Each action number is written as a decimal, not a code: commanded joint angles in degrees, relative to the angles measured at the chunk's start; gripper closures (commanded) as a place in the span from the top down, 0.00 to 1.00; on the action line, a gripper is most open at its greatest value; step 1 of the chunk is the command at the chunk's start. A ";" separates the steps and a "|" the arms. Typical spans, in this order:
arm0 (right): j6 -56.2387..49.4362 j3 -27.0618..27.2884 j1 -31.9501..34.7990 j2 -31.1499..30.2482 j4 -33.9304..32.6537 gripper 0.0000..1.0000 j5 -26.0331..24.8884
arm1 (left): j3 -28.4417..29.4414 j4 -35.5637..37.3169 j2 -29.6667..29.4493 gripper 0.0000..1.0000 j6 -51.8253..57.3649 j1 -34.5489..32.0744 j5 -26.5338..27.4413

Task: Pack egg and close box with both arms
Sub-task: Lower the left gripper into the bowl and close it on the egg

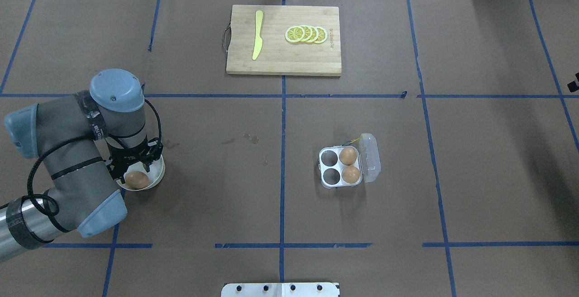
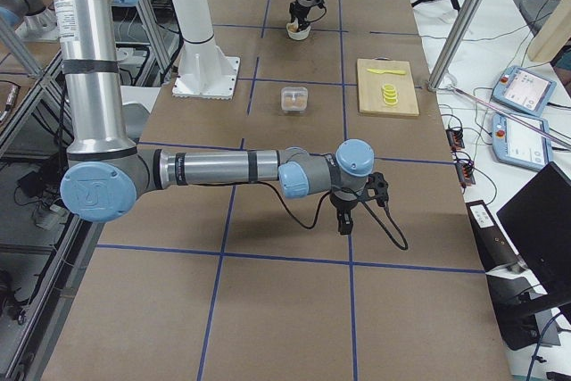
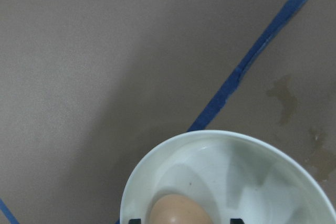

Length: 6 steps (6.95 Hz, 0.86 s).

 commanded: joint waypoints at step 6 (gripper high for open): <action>0.00 -0.25 0.00 0.00 0.00 1.00 0.00 | 0.97 -0.12 -0.01 0.64 0.46 1.13 -0.09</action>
